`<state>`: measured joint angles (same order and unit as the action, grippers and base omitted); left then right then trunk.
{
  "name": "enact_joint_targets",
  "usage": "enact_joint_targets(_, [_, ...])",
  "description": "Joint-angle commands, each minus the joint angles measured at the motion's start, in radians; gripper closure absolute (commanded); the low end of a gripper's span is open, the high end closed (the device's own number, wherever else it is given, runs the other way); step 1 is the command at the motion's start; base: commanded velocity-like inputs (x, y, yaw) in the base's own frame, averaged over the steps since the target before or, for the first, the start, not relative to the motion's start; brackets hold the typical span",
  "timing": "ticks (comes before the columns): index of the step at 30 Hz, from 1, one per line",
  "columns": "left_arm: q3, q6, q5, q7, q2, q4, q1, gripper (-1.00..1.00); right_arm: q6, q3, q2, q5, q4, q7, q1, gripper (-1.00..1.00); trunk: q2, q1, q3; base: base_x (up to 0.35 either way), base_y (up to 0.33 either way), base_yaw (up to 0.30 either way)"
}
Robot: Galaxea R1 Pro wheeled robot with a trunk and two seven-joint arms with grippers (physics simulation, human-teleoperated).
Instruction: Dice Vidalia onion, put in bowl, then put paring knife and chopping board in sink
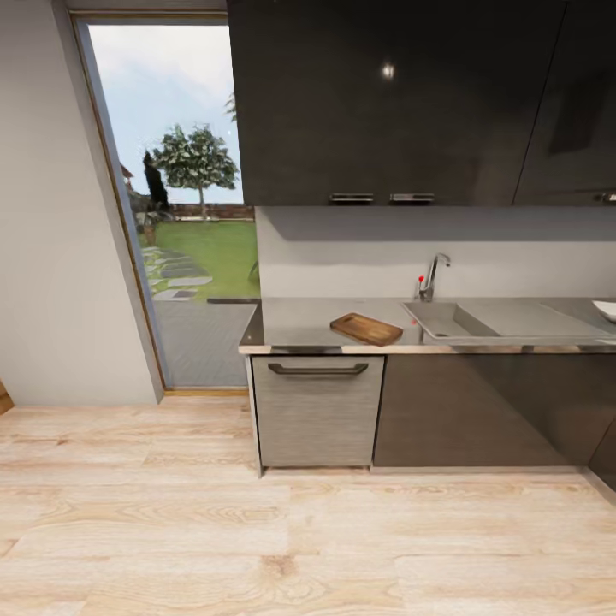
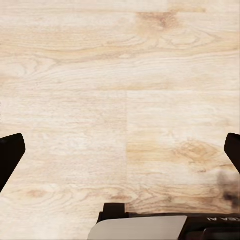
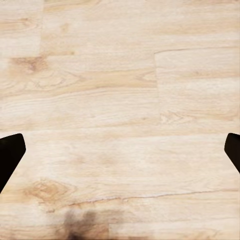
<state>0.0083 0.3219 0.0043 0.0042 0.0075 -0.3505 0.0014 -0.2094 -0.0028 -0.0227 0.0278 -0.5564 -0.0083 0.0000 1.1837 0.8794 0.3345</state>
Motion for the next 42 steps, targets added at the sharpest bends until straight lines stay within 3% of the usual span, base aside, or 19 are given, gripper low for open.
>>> enact_joint_targets(1, [0.001, 0.002, 0.0, 0.0, 0.0, -0.001, 0.0, -1.0, -0.002, 0.0, 0.0, 0.003, 0.0, -0.001, 0.0, -1.0, -0.007, -0.004, -0.002, 0.0, 0.0, 0.0])
enact_joint_targets(42, [0.001, 0.002, 0.0, 0.0, 0.0, -0.001, 0.0, -1.0, -0.002, 0.0, 0.0, 0.003, 0.001, -0.001, 0.0, -1.0, -0.294, -0.161, -0.131, 0.0, 0.0, 0.0])
